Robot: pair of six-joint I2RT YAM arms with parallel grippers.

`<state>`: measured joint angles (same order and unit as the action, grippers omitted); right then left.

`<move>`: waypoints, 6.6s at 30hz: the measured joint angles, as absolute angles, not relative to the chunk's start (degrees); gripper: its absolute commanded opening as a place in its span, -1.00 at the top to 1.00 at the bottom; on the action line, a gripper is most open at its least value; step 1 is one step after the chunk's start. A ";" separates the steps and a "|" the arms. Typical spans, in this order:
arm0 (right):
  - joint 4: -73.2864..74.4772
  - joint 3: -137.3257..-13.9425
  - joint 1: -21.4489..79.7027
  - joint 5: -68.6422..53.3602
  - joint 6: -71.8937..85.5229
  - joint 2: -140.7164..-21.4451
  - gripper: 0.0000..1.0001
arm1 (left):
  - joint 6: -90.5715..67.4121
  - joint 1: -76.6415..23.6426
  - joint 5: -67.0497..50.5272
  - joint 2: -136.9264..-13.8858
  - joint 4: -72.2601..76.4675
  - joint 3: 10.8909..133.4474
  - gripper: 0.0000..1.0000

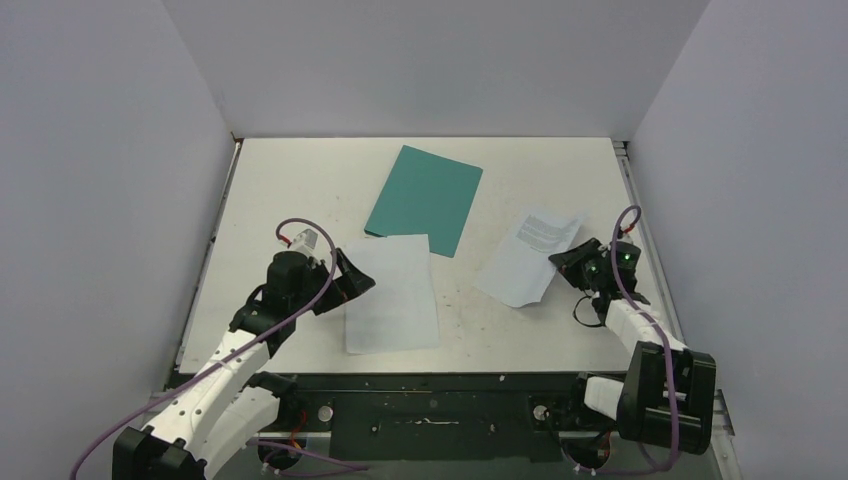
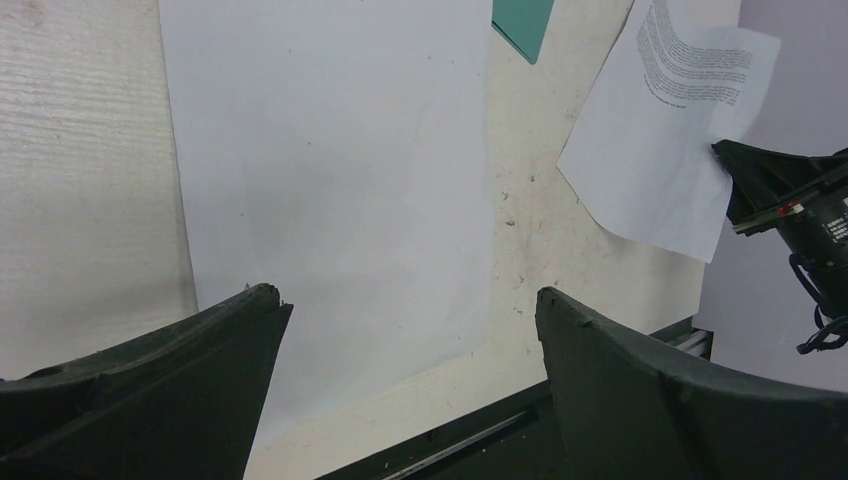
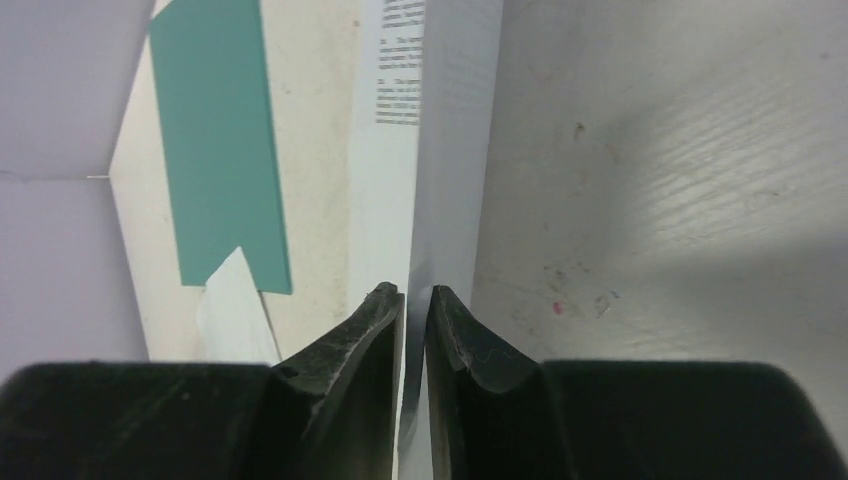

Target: Put the files into the folder

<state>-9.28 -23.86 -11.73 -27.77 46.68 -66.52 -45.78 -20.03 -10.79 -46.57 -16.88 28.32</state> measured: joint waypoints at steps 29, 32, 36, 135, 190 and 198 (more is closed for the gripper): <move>9.91 -32.18 1.45 -1.04 36.10 -55.83 -1.00 | -46.33 -20.03 -0.75 -50.17 -21.74 28.29 -0.93; 10.55 -33.91 8.64 -0.34 36.05 -55.94 -1.00 | -46.39 -20.03 0.05 -51.35 -21.82 28.29 -0.93; 10.90 -36.32 19.90 1.04 36.29 -58.61 -1.00 | -46.76 -20.03 0.62 -53.28 -21.82 28.29 -0.93; 55.31 -74.67 46.65 59.88 27.27 -82.39 0.87 | -37.56 -25.80 -5.80 -51.09 -30.48 42.26 -0.93; 21.56 -70.02 31.68 16.47 30.79 -99.72 -0.74 | -32.56 -26.61 -4.49 -44.38 -35.40 42.50 -0.93; 12.38 -69.73 30.79 7.16 36.12 -105.75 -0.75 | -32.58 -27.64 -3.01 -44.29 -35.42 42.48 -0.93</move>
<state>12.38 -69.73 30.79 7.16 36.12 -105.75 -32.58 -27.64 -3.01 -44.29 -35.42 42.48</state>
